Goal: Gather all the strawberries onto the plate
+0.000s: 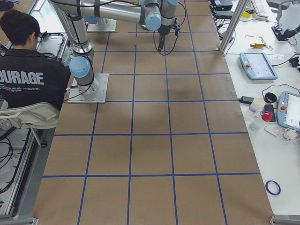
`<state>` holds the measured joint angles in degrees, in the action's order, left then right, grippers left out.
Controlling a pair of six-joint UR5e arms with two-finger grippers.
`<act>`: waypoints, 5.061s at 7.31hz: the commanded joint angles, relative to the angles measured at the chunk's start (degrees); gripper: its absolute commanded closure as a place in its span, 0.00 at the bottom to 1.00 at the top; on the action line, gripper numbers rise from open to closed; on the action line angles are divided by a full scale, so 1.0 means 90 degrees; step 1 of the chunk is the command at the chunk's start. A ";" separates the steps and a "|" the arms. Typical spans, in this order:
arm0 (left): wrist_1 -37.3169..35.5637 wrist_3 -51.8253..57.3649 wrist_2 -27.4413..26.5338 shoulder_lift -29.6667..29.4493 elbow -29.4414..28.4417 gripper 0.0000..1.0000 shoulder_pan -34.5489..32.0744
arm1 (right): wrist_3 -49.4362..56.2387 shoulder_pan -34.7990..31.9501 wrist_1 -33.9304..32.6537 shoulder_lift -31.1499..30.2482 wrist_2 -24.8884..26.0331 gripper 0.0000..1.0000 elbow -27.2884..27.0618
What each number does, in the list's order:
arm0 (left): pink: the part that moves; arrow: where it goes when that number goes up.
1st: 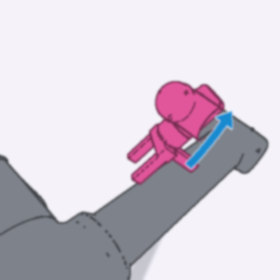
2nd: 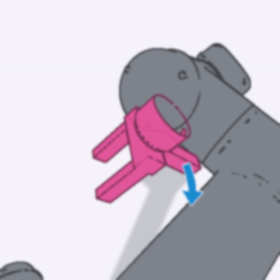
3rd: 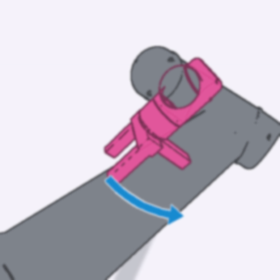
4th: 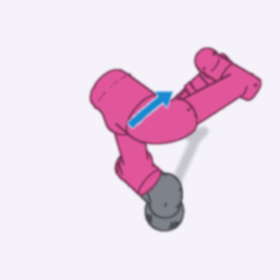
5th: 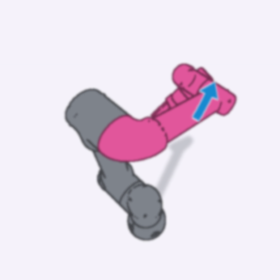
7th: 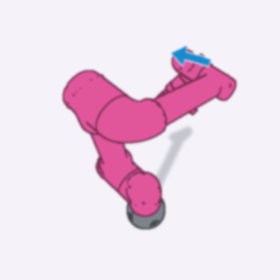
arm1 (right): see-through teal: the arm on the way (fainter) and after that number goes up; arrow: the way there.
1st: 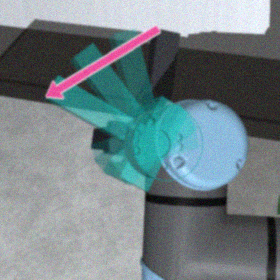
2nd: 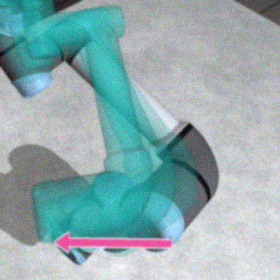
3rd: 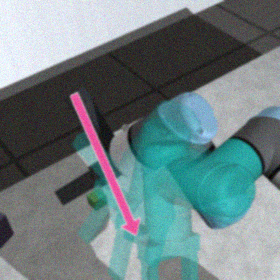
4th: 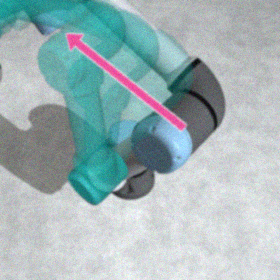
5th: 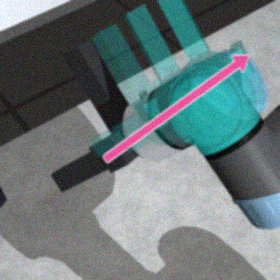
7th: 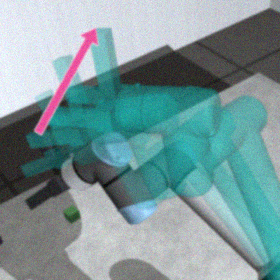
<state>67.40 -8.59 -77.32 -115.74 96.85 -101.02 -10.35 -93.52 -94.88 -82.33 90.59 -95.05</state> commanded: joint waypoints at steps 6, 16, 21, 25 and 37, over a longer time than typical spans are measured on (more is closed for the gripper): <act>0.1701 0.3853 -0.2648 0.0379 0.0547 1.00 0.1751 | 0.0008 0.0000 -0.0024 0.0007 0.0003 0.00 0.0004; 0.1623 0.2188 -0.2221 0.1616 -0.0165 0.00 0.0942 | 0.0017 -0.0019 0.0132 -0.0080 0.0460 0.00 0.0120; 0.1681 0.0896 -0.1955 0.2517 -0.0458 0.00 0.1059 | -0.0051 -0.0068 0.0727 -0.0237 0.0726 0.00 0.0813; 0.1974 0.0847 -0.1510 0.2431 -0.0371 0.00 0.0865 | -0.0061 -0.0283 0.0845 -0.0276 0.0232 0.00 0.0970; 0.2238 0.0886 -0.1233 0.2576 -0.0634 0.00 0.1118 | -0.0080 -0.0234 0.0767 -0.0305 0.0003 0.00 0.0893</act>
<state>87.45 -0.52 -88.40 -92.56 91.25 -90.99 -10.98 -95.57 -87.68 -85.03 90.39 -86.82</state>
